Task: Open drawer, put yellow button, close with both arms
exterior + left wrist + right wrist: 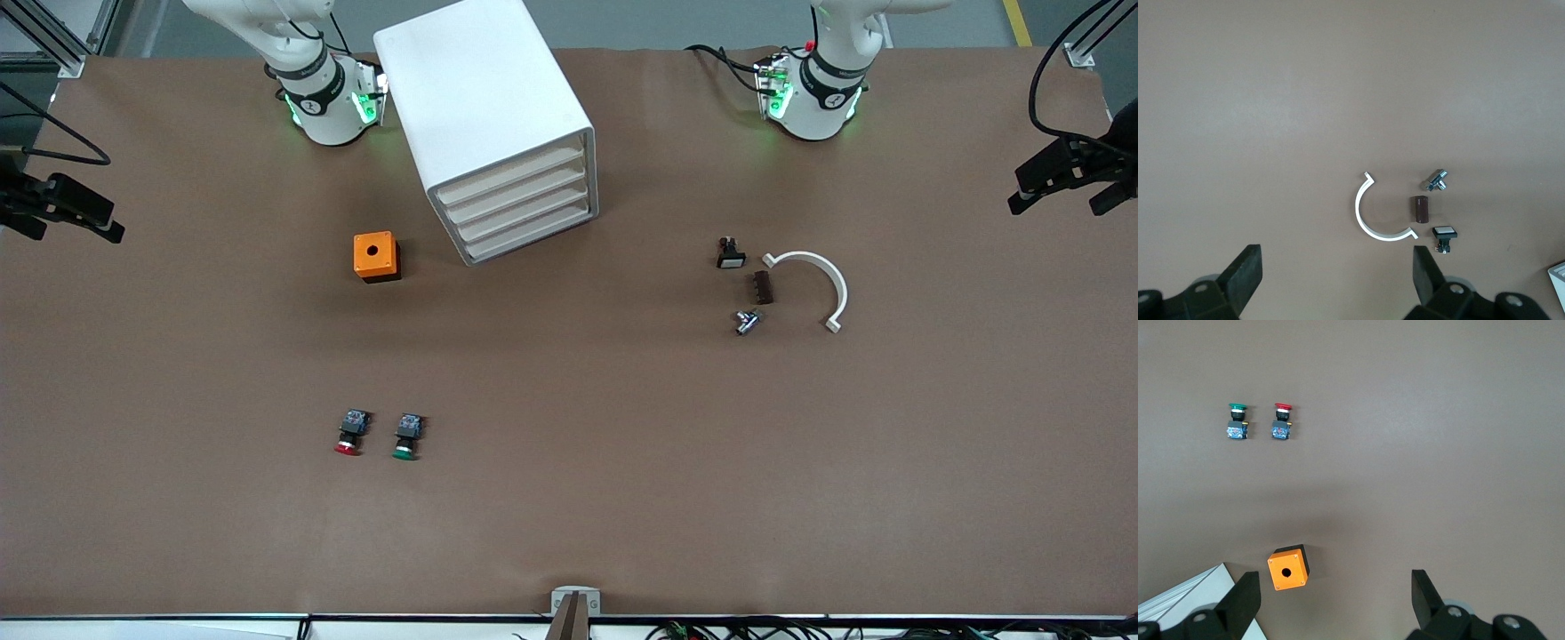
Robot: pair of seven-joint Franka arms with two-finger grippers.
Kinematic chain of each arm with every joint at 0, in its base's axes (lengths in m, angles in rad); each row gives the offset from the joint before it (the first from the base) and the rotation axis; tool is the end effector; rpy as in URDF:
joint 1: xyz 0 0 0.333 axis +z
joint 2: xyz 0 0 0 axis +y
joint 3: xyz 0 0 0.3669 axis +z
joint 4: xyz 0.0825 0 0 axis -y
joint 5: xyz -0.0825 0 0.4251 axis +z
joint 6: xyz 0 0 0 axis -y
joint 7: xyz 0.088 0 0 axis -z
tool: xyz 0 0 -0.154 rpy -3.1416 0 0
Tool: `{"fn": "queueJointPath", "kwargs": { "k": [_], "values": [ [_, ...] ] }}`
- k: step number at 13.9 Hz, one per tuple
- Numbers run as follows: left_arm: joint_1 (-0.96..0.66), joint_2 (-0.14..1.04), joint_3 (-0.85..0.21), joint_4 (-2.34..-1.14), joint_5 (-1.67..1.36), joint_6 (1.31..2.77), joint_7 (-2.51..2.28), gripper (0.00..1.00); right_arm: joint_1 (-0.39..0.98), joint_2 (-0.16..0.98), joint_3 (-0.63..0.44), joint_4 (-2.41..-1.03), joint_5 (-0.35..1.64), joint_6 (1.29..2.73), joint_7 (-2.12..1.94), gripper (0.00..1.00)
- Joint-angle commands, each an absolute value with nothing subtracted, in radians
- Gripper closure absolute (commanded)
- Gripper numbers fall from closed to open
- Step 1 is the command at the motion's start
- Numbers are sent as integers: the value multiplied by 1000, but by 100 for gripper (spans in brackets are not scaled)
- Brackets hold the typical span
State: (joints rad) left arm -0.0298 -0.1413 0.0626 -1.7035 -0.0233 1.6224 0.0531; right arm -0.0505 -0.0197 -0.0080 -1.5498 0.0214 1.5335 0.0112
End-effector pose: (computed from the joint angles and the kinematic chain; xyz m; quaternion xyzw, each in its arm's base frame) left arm 0.5513 0.0170 0.6455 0.9994 -0.0101 0.0306 0.0148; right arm 0.5844 -0.0309 0.6475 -0.9993 0.0344 -0.0020 0.0107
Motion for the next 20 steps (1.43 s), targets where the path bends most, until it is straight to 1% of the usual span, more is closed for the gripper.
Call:
{"fn": "queueJointPath", "kwargs": {
  "k": [1,5,8,9,11,12,20],
  "values": [
    [-28,-137,60,-1677,2,1597,69,1,-60,-49,-3,-1578,34,1536,5,0],
    [-29,-126,61,-1675,2,1597,66,1,-58,-84,-3,-1623,34,1545,6,0],
    [-26,-104,60,-1660,-5,1597,61,1,-58,-84,-2,-1621,34,1543,6,0],
    [-25,-86,60,-1643,-6,1597,60,1,-58,-84,-2,-1621,34,1543,6,0],
    [-32,-13,60,-1563,-2,1595,61,1,-58,-84,-2,-1620,34,1543,6,0],
    [-35,0,60,-1552,0,1595,60,1,-58,-83,-3,-1620,34,1545,6,0],
    [-37,5,55,-1552,-5,1585,60,1,-60,-81,-3,-1617,34,1546,5,0]
  ]
}}
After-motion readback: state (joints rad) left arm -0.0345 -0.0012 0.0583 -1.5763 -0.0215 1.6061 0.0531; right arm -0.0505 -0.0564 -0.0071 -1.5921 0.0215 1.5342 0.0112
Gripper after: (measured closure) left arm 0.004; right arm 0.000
